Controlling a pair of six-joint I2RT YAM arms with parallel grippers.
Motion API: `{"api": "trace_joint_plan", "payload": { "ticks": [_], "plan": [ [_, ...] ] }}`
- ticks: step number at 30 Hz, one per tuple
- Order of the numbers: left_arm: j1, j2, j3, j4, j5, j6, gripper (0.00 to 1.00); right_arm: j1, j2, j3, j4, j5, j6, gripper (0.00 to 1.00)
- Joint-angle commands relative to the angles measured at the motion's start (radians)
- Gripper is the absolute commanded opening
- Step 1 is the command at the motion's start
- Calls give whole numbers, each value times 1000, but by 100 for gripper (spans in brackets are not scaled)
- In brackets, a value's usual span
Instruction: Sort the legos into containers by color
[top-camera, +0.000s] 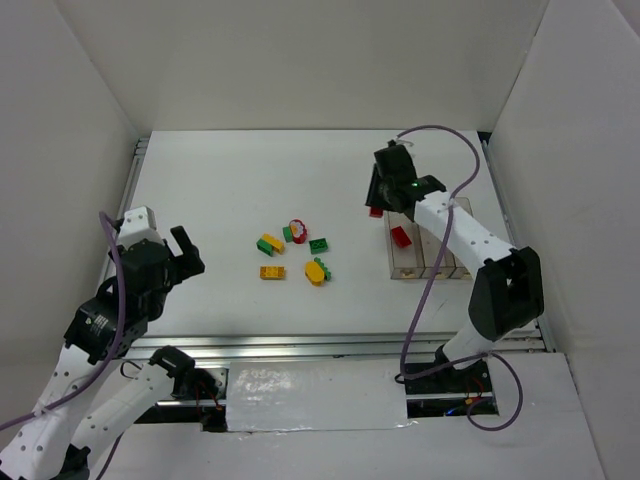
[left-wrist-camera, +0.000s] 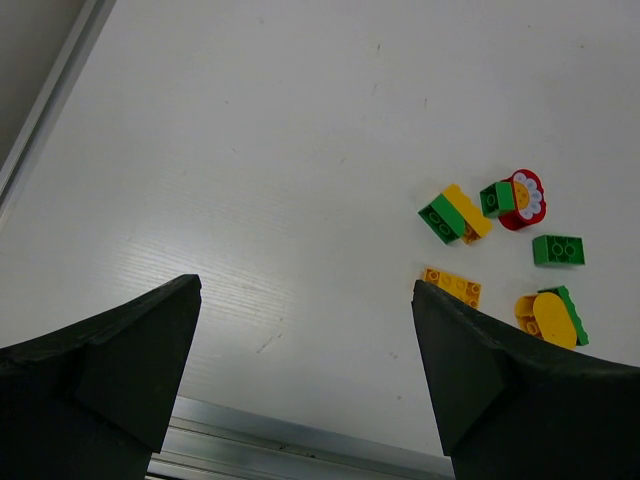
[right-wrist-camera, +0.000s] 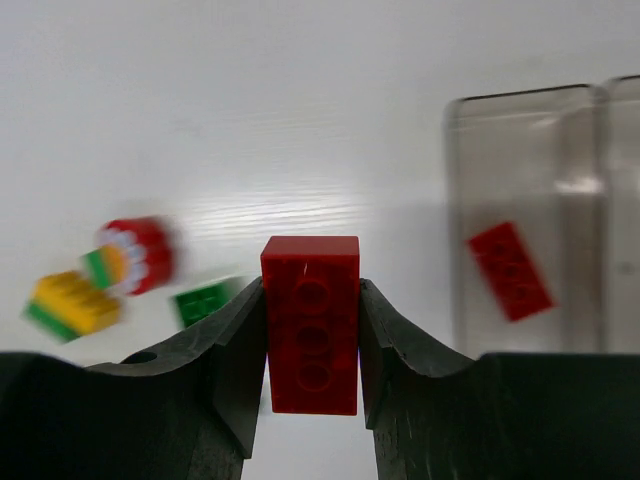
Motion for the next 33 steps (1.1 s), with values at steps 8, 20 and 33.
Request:
{"api": "trace_joint_plan", "payload": {
  "ticks": [8,20,33],
  "plan": [
    [-5,3,3,38,10,18,100,-211,104,4,-133,-10,-164,21],
    [-6,13,2,38,11,21,99,-237,126,16,-131,-3,-146,67],
    [-5,31,4,35,1,17,99,147,169,143,-12,-182,-191,83]
  ]
}}
